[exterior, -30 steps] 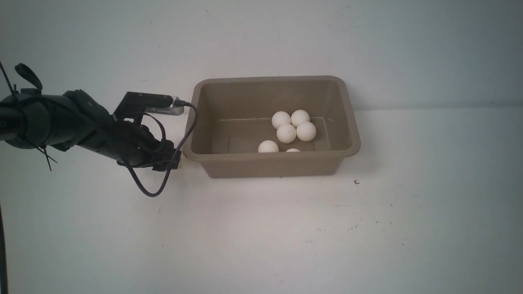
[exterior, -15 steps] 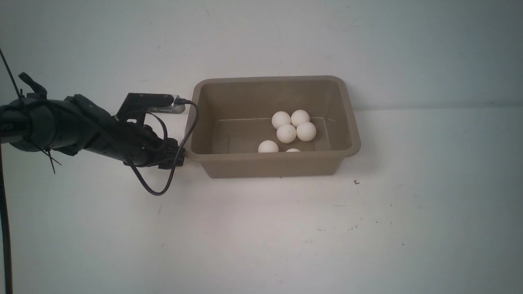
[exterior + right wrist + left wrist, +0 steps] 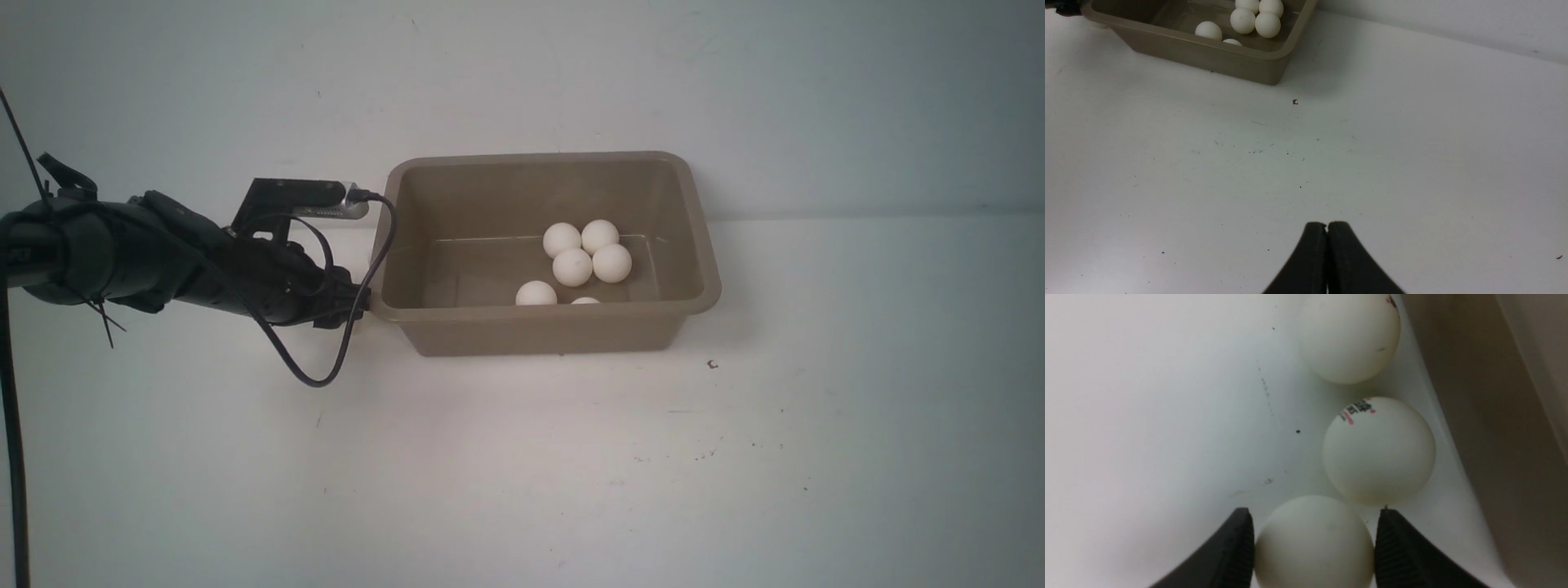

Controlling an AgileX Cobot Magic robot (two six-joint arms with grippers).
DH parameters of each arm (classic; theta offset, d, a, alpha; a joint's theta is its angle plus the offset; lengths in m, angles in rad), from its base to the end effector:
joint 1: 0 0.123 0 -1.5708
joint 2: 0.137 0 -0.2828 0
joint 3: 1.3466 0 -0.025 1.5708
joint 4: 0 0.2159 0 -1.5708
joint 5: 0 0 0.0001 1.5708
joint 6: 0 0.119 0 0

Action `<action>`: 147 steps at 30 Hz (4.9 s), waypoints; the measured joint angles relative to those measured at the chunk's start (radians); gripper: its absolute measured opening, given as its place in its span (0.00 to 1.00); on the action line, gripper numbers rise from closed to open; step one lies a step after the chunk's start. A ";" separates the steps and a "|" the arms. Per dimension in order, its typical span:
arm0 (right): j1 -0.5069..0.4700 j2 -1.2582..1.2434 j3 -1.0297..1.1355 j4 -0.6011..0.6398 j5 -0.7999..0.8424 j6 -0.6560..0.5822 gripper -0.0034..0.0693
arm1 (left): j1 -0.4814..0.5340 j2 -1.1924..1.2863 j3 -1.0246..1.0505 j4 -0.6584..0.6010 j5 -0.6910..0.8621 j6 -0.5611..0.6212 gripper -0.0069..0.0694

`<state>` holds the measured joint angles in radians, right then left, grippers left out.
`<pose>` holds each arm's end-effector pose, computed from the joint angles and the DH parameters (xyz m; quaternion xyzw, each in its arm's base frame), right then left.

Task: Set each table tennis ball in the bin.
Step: Use the left arm to clamp the table tennis ball closest to it, then use the left arm to put the table tennis ball into the box, then use the left arm to clamp the table tennis ball closest to it

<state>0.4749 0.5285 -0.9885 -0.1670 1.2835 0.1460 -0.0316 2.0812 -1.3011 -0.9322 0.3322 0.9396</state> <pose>0.0409 -0.0003 0.3527 -0.1385 0.9005 0.0446 0.4098 0.4232 -0.0446 0.1402 0.0746 0.9333 -0.1242 0.3284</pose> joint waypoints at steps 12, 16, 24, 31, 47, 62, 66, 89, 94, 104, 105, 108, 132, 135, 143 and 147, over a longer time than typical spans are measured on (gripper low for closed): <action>0.000 0.000 0.000 0.000 0.000 0.011 0.02 | 0.061 -0.108 0.002 0.004 0.003 -0.026 0.54; 0.000 0.000 0.000 0.000 0.000 0.011 0.02 | 0.057 -0.209 -0.027 0.004 0.053 -0.025 0.54; 0.000 0.000 0.000 0.002 -0.009 0.013 0.02 | -0.090 -0.187 -0.133 0.006 0.117 -0.019 0.54; 0.000 0.000 0.000 0.023 -0.011 0.014 0.02 | -0.158 -0.085 -0.141 0.032 0.107 -0.017 0.54; 0.000 0.000 0.000 0.041 -0.014 0.014 0.02 | -0.160 -0.050 -0.142 0.035 0.147 -0.015 0.67; 0.000 0.000 0.000 0.036 -0.015 0.014 0.02 | 0.028 -0.300 -0.150 0.033 0.120 -0.023 0.69; 0.000 0.000 0.000 0.033 -0.015 0.014 0.02 | 0.115 -0.259 -0.150 0.024 0.128 -0.072 0.64; 0.000 0.000 0.001 0.074 -0.016 0.014 0.02 | 0.131 0.003 -0.148 0.020 0.255 -0.055 0.62; 0.000 0.000 0.001 0.074 -0.022 0.014 0.02 | 0.089 0.003 -0.148 -0.011 0.255 -0.027 0.62; 0.000 0.000 0.001 0.074 -0.022 0.014 0.02 | 0.036 0.013 -0.148 -0.026 0.237 -0.014 0.62; 0.000 0.000 0.001 0.074 -0.022 0.014 0.02 | 0.034 0.018 -0.148 -0.026 0.236 -0.014 0.62; 0.000 0.000 0.001 0.074 -0.022 0.014 0.02 | 0.026 0.044 -0.148 -0.026 0.236 -0.014 0.62; 0.000 0.000 0.001 0.074 -0.027 0.014 0.02 | 0.000 0.075 -0.148 -0.033 0.156 0.000 0.62; 0.000 0.000 0.001 0.074 -0.038 0.014 0.02 | 0.000 0.075 -0.148 -0.033 0.156 0.000 0.62; 0.000 0.000 0.001 0.074 -0.048 0.014 0.02 | 0.000 0.075 -0.148 -0.033 0.135 0.001 0.62; 0.000 0.000 0.001 0.074 -0.049 0.014 0.02 | 0.000 0.075 -0.148 -0.034 0.134 0.001 0.62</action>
<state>0.4749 0.5285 -0.9877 -0.0929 1.2348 0.1600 -0.0311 2.1560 -1.4493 -0.9666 0.4664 0.9408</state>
